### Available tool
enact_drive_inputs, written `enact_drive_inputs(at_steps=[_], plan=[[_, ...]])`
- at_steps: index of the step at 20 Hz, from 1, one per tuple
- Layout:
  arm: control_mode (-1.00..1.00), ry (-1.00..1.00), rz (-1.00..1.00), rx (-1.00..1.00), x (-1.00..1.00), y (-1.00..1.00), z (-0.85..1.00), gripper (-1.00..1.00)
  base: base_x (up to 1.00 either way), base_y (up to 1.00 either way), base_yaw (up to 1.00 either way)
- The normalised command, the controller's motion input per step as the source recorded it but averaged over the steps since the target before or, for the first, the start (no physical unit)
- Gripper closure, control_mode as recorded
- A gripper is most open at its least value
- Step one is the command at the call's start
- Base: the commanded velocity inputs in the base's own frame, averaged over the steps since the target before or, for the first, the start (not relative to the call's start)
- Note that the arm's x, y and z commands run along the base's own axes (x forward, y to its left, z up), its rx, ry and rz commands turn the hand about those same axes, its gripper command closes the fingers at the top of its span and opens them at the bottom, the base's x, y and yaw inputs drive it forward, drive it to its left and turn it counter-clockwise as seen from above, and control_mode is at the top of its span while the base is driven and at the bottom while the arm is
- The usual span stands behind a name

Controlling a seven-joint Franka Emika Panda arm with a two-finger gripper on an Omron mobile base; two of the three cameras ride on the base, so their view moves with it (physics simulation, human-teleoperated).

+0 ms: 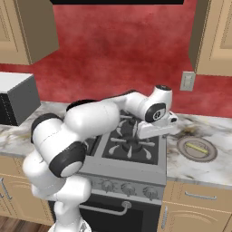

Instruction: Pick up the butter stick and place it in the pan. Then turn on the burner for the pan.

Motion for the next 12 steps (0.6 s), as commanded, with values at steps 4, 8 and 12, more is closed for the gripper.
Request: enact_drive_inputs(at_steps=[4,8,12], plan=[[-1.0,0.0,0.09,0.0,0.16,-0.26,-0.14,-1.0,0.0,0.0,0.0],[-1.0,0.0,0.08,0.0,0.04,-0.2,-0.16,-1.0,0.0,0.0,0.0],[-1.0,0.0,0.07,0.0,0.0,-0.16,-0.18,-1.0,0.0,0.0,0.0]])
